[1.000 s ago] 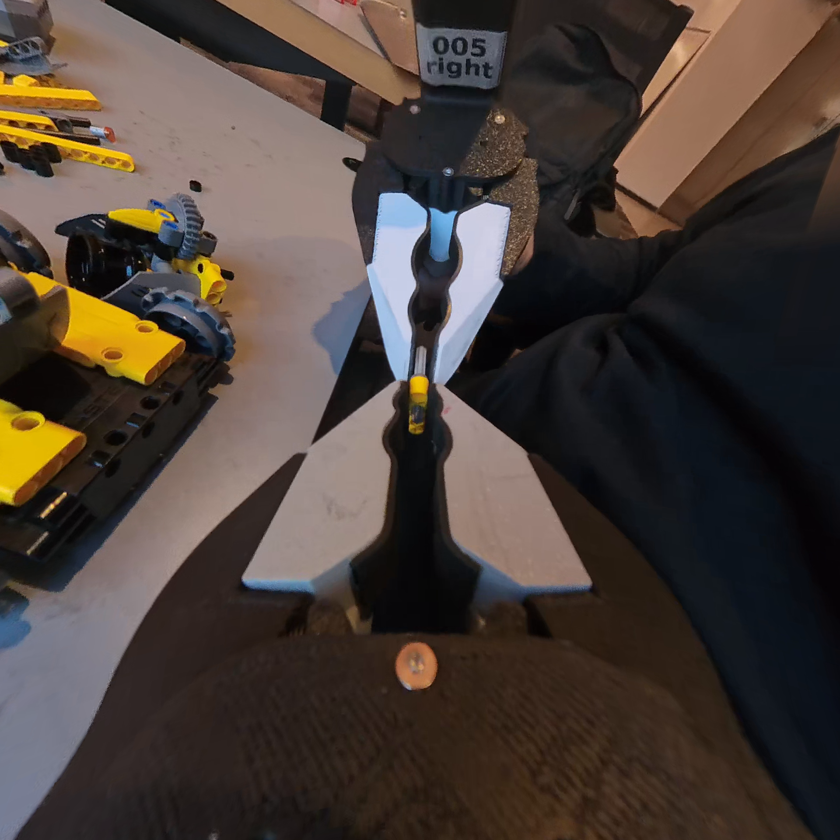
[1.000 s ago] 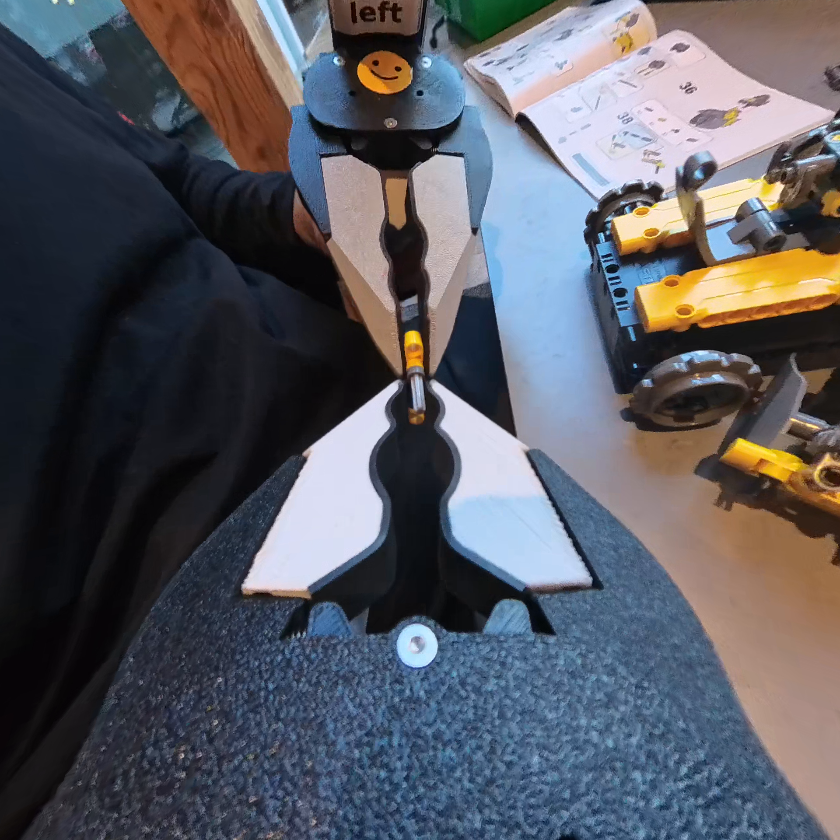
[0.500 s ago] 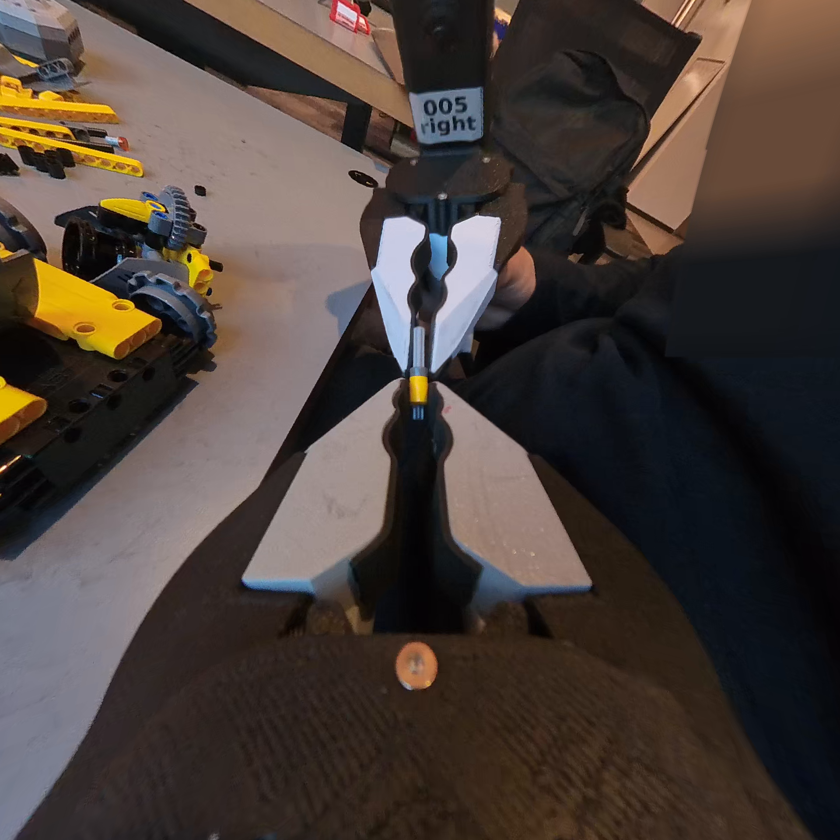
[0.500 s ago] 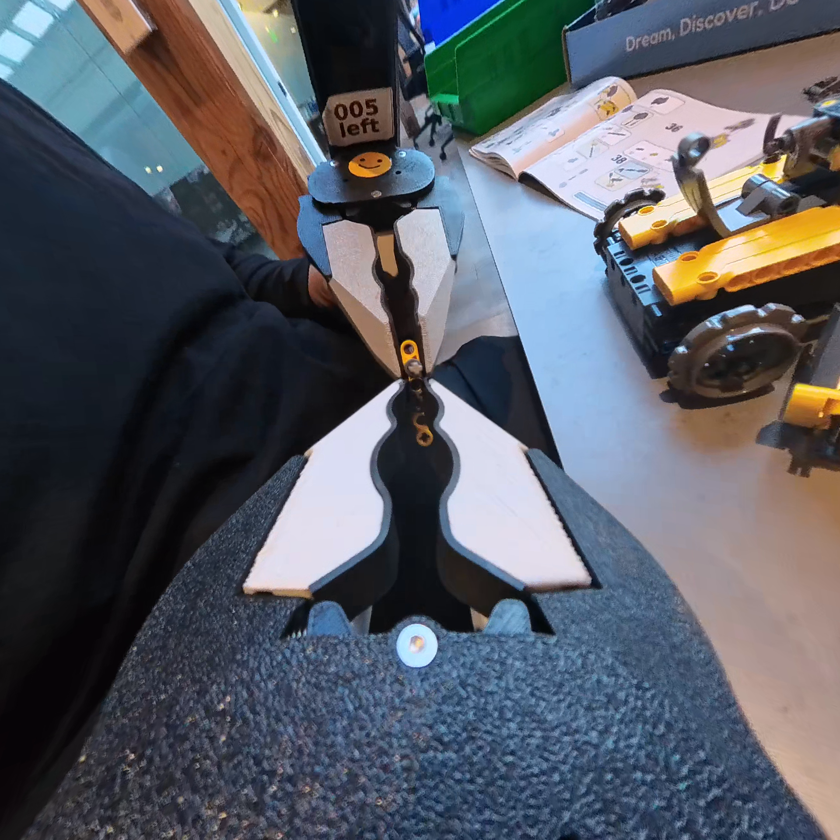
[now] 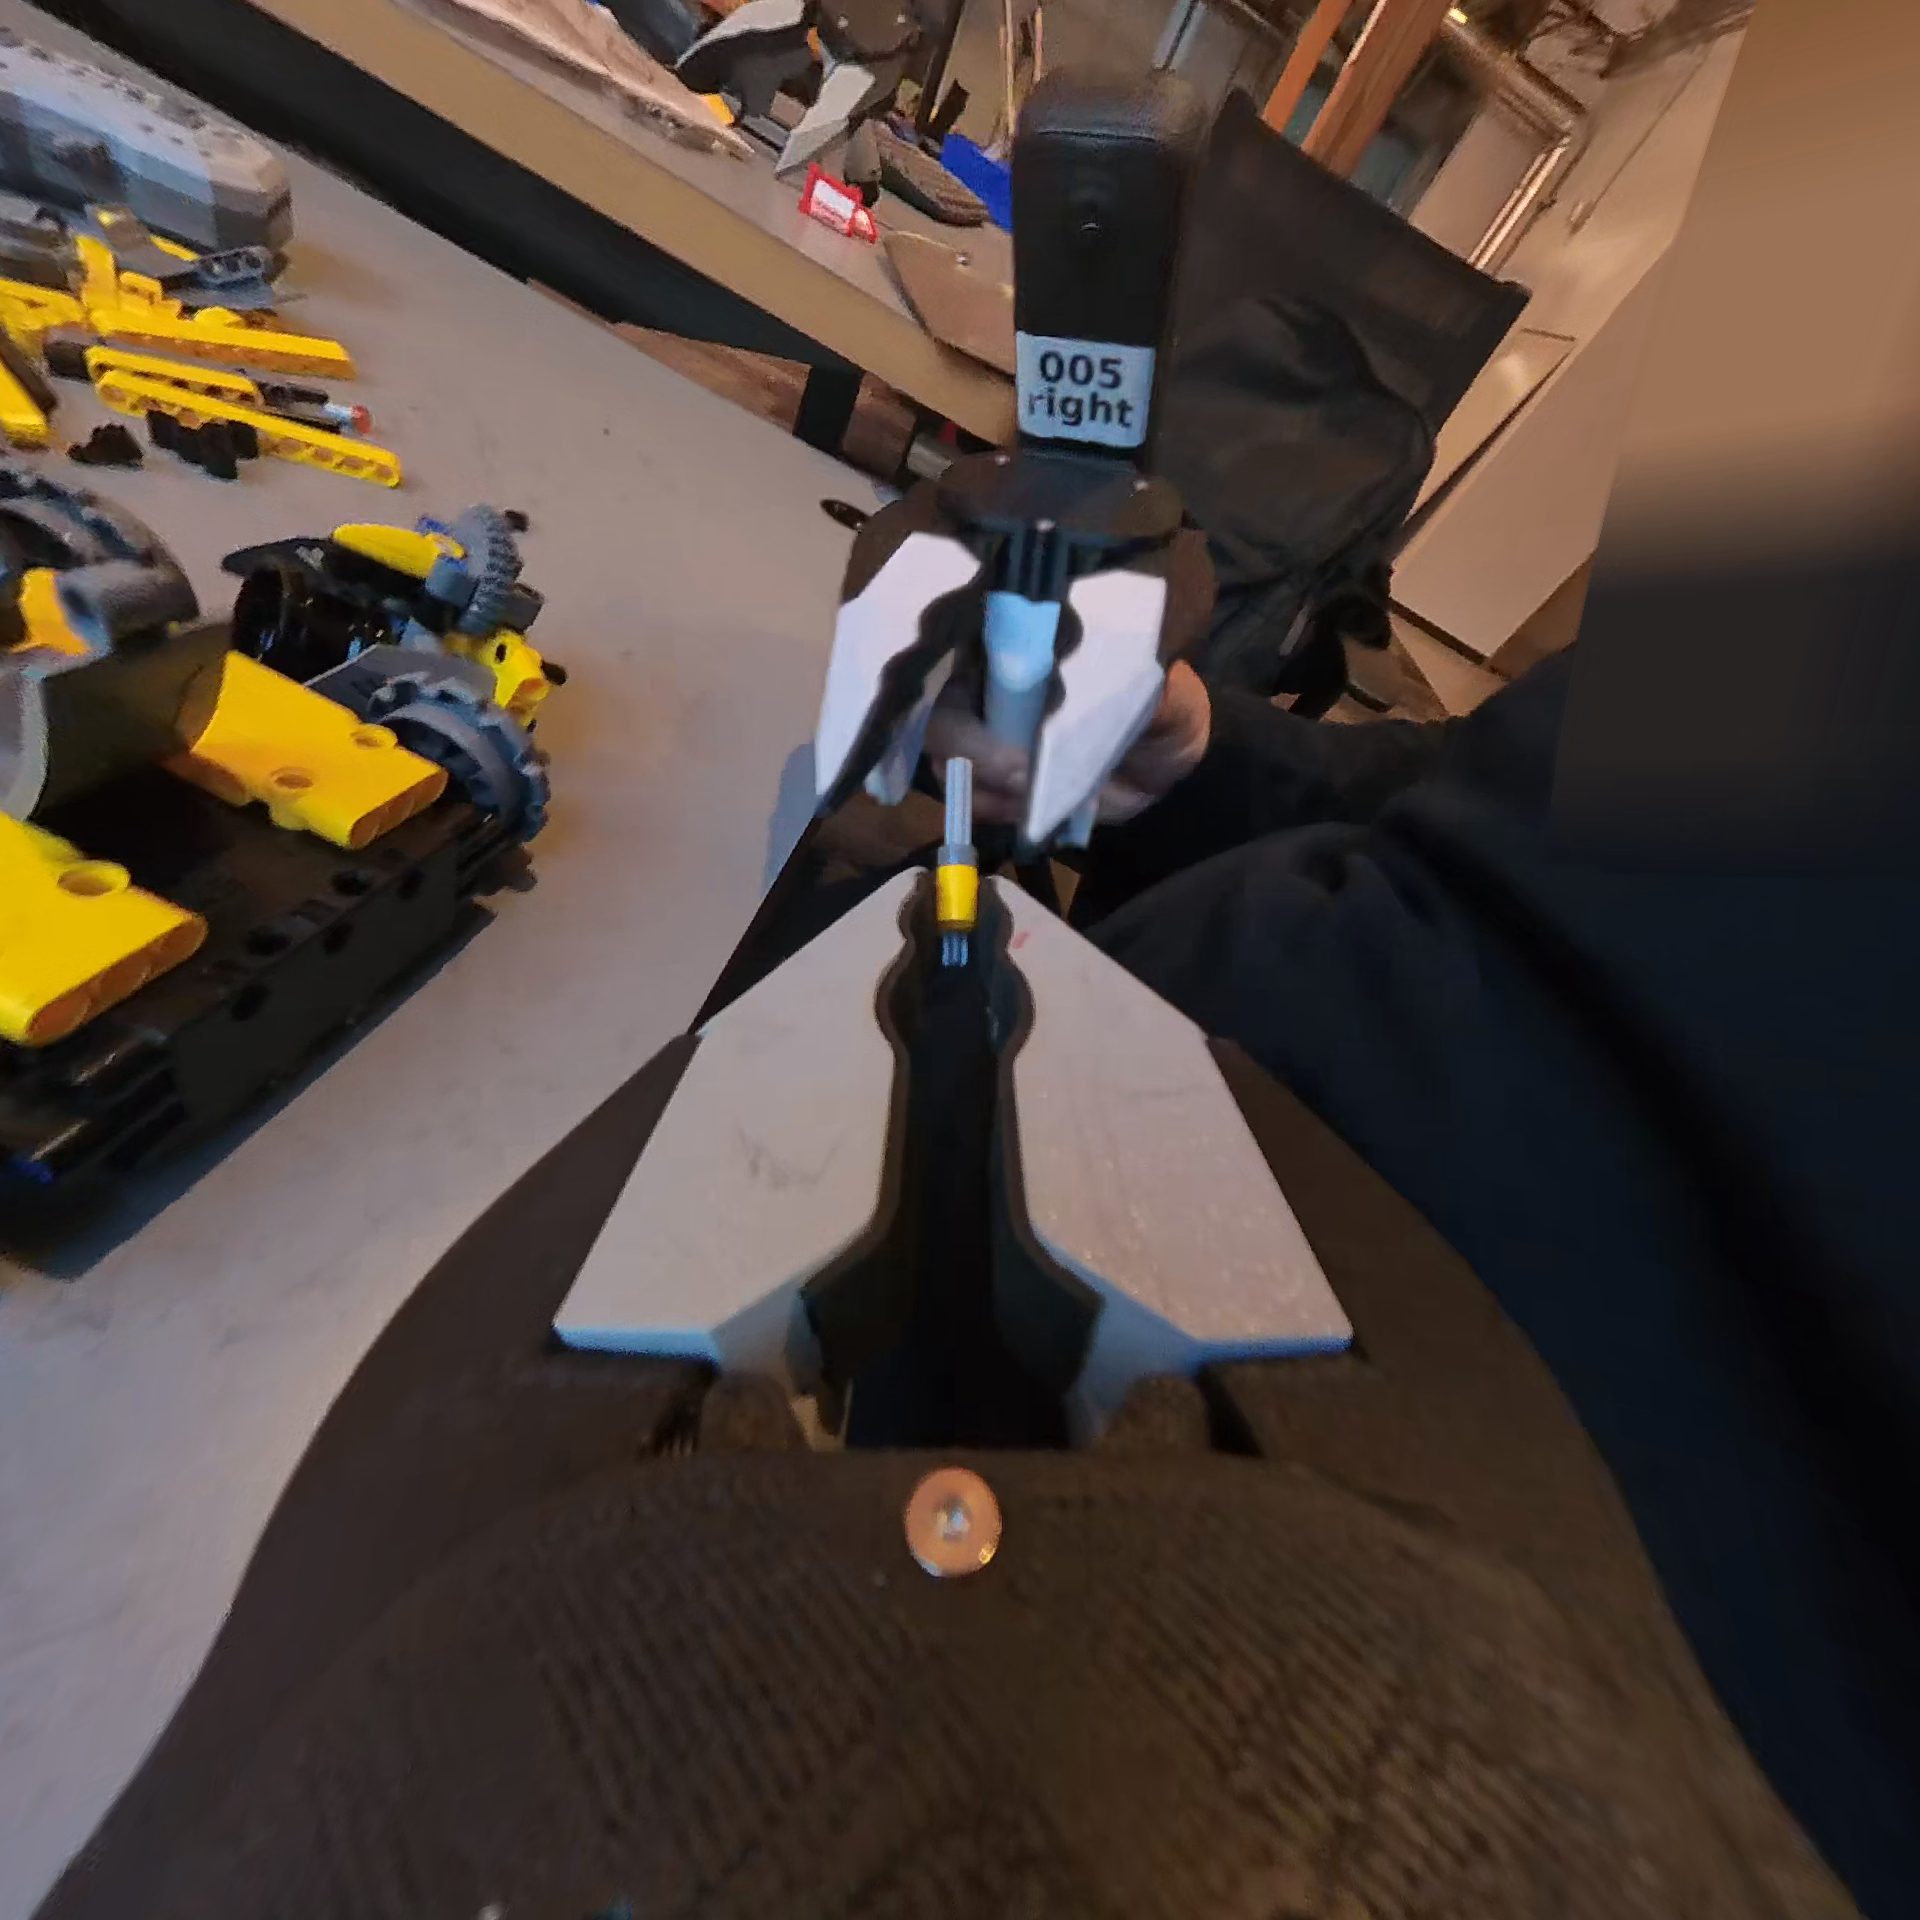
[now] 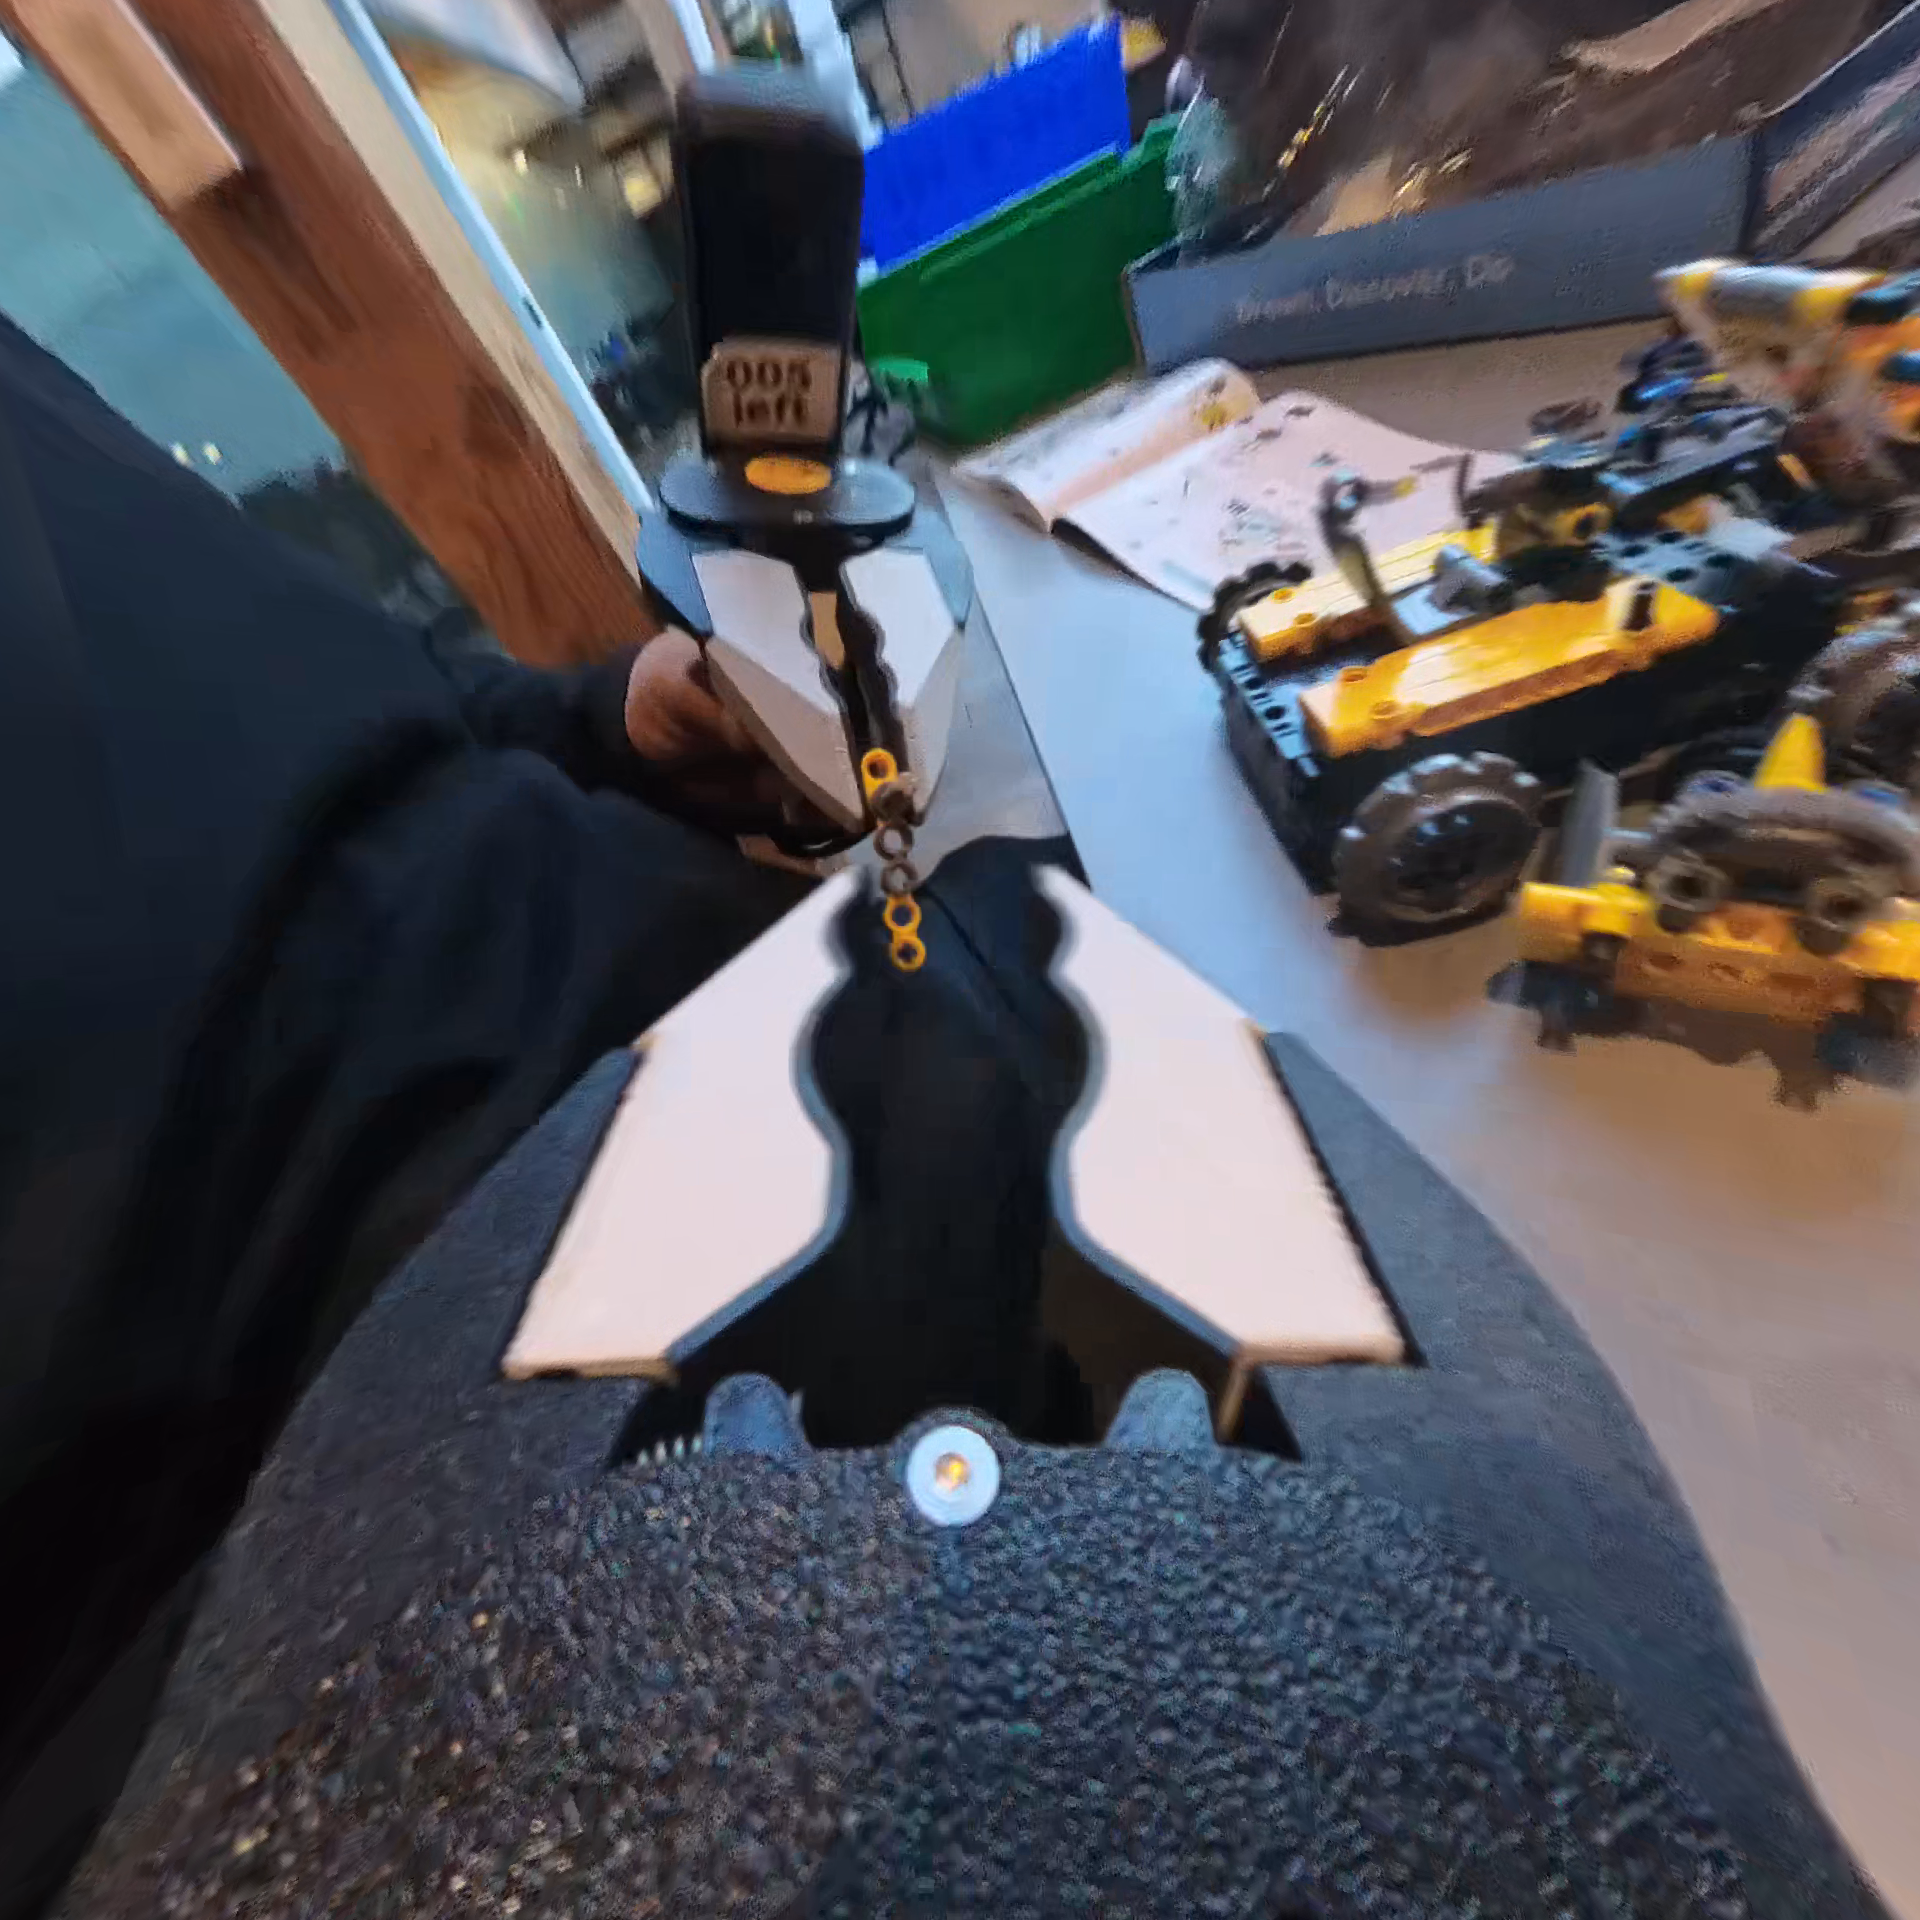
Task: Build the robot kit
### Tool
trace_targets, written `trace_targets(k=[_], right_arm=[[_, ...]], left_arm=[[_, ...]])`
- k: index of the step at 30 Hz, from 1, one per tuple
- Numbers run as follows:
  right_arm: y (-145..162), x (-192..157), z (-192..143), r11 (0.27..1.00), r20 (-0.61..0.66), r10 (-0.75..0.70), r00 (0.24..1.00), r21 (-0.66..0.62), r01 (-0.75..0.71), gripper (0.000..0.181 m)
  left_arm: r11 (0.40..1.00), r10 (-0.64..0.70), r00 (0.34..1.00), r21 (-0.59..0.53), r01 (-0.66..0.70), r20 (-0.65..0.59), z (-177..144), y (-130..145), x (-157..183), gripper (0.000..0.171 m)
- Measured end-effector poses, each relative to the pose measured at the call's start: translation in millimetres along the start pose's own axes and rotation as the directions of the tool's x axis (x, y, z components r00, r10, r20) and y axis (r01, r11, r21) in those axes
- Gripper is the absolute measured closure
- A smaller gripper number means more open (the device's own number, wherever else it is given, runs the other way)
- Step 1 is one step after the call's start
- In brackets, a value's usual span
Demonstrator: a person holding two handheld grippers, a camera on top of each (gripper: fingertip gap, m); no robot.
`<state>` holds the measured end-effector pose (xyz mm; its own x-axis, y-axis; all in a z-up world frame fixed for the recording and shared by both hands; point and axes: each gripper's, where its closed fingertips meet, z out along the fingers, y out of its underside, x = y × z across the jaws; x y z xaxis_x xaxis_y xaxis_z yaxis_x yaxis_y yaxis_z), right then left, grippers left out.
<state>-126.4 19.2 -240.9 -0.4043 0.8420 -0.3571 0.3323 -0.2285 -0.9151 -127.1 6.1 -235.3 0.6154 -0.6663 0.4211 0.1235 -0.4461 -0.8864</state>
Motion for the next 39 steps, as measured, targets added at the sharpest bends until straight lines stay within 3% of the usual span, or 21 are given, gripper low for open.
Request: trace_targets(k=[1, 7, 15, 20, 29, 39], right_arm=[[0, -4, 5, 1.000, 0.016, -0.004, 1.000, -0.012, 0.004, 0.141], [-12, -17, 12, 0.999, 0.133, -0.003, 0.991, 0.042, -0.002, 0.172], [-7, -16, 11, 0.999, 0.204, 0.013, 0.979, 0.042, -0.022, 0.172], [-8, -17, 9, 0.998, 0.186, -0.049, 0.981, 0.039, 0.042, 0.176], [-7, -7, 12, 0.983, 0.043, -0.185, 0.982, 0.022, 0.184, 0.176], [-7, -13, 9, 0.990, 0.117, -0.138, 0.983, 0.041, 0.135, 0.176]], left_arm=[[1.000, 0.009, 1.000, 0.007, -0.008, -0.007, 2, -2, 2, 0.167], [0.999, 0.035, 0.999, 0.031, -0.036, 0.023, 3, -5, 3, 0.167], [1.000, 0.024, 1.000, 0.019, -0.024, 0.017, 6, 0, 2, 0.167], [0.999, -0.006, 1.000, 0.044, 0.007, -0.018, 6, -2, 4, 0.167], [1.000, 0.016, 0.997, 0.008, -0.016, 0.073, 6, 1, -6, 0.167], [0.999, -0.007, 1.000, 0.044, 0.006, 0.023, 8, -1, 2, 0.167]])
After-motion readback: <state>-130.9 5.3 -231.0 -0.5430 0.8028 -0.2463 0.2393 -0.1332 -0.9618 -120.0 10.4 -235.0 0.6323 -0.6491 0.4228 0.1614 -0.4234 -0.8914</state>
